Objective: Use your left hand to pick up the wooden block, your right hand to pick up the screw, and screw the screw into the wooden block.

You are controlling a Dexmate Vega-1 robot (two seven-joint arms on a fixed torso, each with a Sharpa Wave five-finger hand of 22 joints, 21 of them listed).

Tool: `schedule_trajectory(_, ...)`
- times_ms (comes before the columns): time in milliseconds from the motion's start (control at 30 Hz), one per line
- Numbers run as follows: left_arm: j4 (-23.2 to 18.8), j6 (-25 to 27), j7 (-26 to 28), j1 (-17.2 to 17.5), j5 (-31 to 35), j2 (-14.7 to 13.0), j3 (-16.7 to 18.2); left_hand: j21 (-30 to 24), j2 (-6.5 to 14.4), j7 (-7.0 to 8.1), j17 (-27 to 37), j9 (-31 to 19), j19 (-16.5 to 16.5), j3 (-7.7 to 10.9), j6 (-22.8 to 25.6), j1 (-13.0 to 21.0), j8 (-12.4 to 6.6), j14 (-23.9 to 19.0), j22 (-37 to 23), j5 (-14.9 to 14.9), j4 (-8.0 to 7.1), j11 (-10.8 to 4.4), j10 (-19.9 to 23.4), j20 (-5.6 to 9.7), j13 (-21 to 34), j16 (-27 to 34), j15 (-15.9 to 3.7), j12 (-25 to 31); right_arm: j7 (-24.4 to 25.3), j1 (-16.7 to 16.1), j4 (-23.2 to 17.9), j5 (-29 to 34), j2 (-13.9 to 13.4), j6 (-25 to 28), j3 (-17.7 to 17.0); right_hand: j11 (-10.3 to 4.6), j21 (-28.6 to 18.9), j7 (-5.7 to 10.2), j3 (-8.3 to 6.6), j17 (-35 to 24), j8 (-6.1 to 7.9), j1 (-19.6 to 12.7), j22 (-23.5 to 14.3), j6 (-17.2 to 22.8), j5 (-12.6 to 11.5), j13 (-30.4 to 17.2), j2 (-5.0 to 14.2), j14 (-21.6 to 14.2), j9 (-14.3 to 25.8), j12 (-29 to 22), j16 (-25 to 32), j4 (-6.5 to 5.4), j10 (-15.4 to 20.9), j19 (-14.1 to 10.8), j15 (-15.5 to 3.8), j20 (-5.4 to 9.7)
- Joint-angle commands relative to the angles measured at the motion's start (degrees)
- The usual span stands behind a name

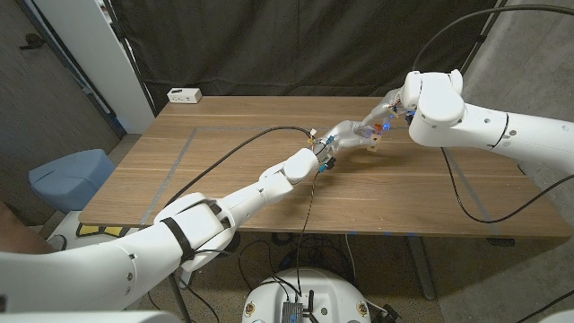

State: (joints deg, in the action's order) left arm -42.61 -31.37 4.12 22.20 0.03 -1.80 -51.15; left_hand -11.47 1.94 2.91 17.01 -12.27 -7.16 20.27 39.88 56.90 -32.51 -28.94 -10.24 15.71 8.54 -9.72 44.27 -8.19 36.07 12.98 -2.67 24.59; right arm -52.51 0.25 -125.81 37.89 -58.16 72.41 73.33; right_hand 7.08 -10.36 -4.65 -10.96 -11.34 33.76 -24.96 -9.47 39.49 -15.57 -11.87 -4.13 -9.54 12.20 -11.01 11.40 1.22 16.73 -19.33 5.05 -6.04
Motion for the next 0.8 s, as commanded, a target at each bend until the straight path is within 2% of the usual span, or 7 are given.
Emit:
schedule_trajectory(33, -0.81, 0.18, 0.41, 0.35, 0.15, -0.29, -0.06, -0.05, 2.97, 3.03, 0.03, -0.31, -0.02, 0.3, 4.93, -0.6, -0.02, -0.1, -0.13, 0.62, -0.19, -2.48, 1.67, -0.86, 1.2, -0.26, -4.35, 2.5, -1.7, -1.06, -1.21, 1.61, -0.87, -0.51, -1.16, 0.58, -0.06, -0.65, 0.51, -0.11, -1.0, 0.1, -0.12, -2.56, -1.03, -0.23, -0.08, 0.9, 0.52, 0.29, -0.42, 0.27, -1.5, 0.26, 0.69, -0.38)
schedule_trajectory(167, -1.12, 0.31, 0.64, 0.5, 0.25, -0.38, -0.03, -0.07, 2.96, 3.03, -0.06, -0.33, -0.05, 0.34, 4.91, -0.66, -0.02, -0.11, -0.13, 0.7, -0.16, -2.49, 1.53, -0.86, 1.29, -0.35, -4.31, 2.52, -2.56, -1.6, -1.35, 2.18, -1.08, -1.08, -1.9, 1.3, -0.08, -1.56, 0.74, -0.07, -2.14, -0.42, -0.12, -5.22, -1.73, -0.3, -0.08, 2.08, 0.76, 0.49, -0.62, 0.55, -3.48, 0.57, 1.4, -0.7)
schedule_trajectory(300, -1.24, 0.36, 0.88, 0.56, 0.37, -0.43, -0.02, -0.07, 3.01, 2.99, -0.06, -0.35, -0.04, 0.32, 4.91, -0.69, -0.02, -0.11, -0.13, 0.76, -0.14, -2.38, 1.44, -0.9, 1.37, -0.34, -4.28, 2.56, -1.57, -3.56, -2.02, 1.88, -1.67, -2.53, -4.25, 1.99, -0.14, -1.95, 0.93, -0.04, -2.88, -0.72, -0.11, -6.84, -2.15, -0.35, -0.08, 2.91, 0.89, 0.52, -0.71, 0.72, -4.73, 0.62, 1.91, -0.9)
schedule_trajectory(400, -1.42, 0.49, 0.92, 0.61, 0.4, -0.51, 0.0, -0.07, 3.03, 3.01, -0.08, -0.36, -0.04, 0.31, 4.87, -0.74, -0.01, -0.14, -0.13, 0.8, -0.14, -2.44, 1.35, -0.95, 1.43, -0.34, -4.23, 2.58, 1.37, -6.71, -3.07, 0.25, -2.74, -5.13, -7.94, 2.21, -0.24, -2.32, 0.93, -0.02, -3.26, -1.09, -0.11, -7.6, -2.4, -0.4, 0.07, 3.13, 0.96, 0.53, -0.65, 0.89, -5.54, 0.44, 2.08, -1.2)
schedule_trajectory(600, -1.17, 0.43, 0.8, 0.57, 0.25, -0.38, 0.05, -0.05, 3.09, 3.04, -0.08, -0.39, 0.02, 0.27, 4.83, -0.85, 0.0, -0.11, -0.13, 0.85, -0.17, -2.48, 1.28, -1.0, 1.54, -0.35, -4.29, 2.64, 7.39, -13.68, -4.84, -4.03, -4.77, -11.99, -16.16, 1.96, -0.4, -1.78, 0.7, 0.05, -3.51, -1.99, -0.08, -7.97, -2.75, -0.48, 0.56, 3.36, 1.01, 0.4, -0.56, 1.28, -6.32, -0.03, 2.14, -1.45)
schedule_trajectory(800, -0.5, 0.14, 0.81, 0.34, 0.23, -0.12, 0.0, -0.06, 2.95, 3.06, -0.08, -0.42, 0.02, 0.14, 5.13, -0.74, -0.14, -0.19, -0.13, 0.89, 0.01, -2.5, 1.4, -0.88, 1.67, -0.29, -4.35, 2.8, 11.18, -18.94, -5.67, -6.17, -5.75, -15.99, -22.12, 1.97, -0.56, -1.29, 0.59, 0.12, -3.87, -2.65, -0.05, -8.36, -2.97, -0.52, 0.81, 3.58, 0.9, 0.38, -0.53, 1.62, -7.19, -0.66, 2.09, -1.5)
